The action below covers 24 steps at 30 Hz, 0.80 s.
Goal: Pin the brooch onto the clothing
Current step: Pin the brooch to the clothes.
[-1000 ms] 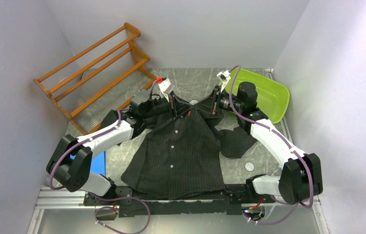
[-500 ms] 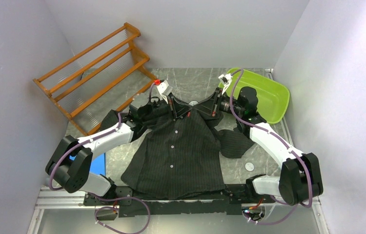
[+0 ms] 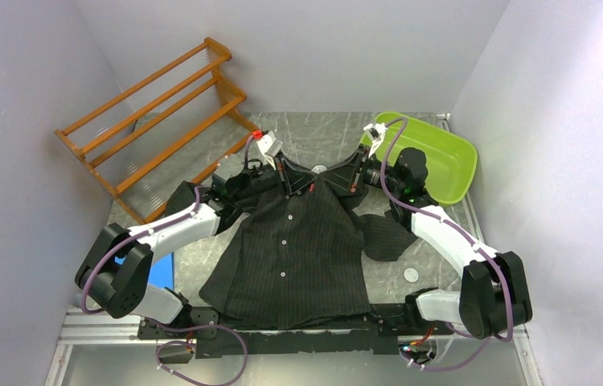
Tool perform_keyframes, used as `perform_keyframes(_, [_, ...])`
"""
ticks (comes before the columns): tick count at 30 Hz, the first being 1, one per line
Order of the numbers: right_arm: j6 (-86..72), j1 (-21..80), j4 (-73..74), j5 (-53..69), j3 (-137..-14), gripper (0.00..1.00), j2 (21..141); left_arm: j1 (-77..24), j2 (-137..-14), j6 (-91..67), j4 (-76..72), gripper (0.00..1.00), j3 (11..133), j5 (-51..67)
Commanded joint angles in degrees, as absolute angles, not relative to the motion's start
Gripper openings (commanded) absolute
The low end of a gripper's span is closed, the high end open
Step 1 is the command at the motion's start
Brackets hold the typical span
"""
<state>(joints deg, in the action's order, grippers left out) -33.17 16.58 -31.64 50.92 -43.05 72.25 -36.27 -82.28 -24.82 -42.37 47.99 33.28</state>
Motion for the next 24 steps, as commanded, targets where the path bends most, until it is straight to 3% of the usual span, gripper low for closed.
perform_keyframes(1, [-35.6, 14.6, -40.1, 44.7, -42.0, 0.0, 71.5, -37.6, -81.3, -26.2, -46.6, 0.03, 47.6, 37.3])
perform_keyframes(4, [-36.9, 14.6, -43.0, 45.0, -41.1, 0.0, 71.5, -37.6, -81.4, -26.1, -46.4, 0.03, 47.6, 37.2])
perform_keyframes(10, [-39.1, 14.4, -49.4, 46.7, -39.7, 0.61, 71.5, -37.6, -81.4, -26.1, -46.5, 0.03, 47.6, 37.3])
perform_keyframes(13, [-40.0, 14.2, -52.3, 46.0, -38.2, 0.76, 70.8, -37.6, -81.3, -26.0, -46.3, 0.03, 47.8, 37.5])
perform_keyframes(24, [-38.0, 13.8, -49.4, 44.4, -37.9, 0.88, 69.1, -37.6, -80.2, -19.8, -38.9, 0.03, 48.9, 36.3])
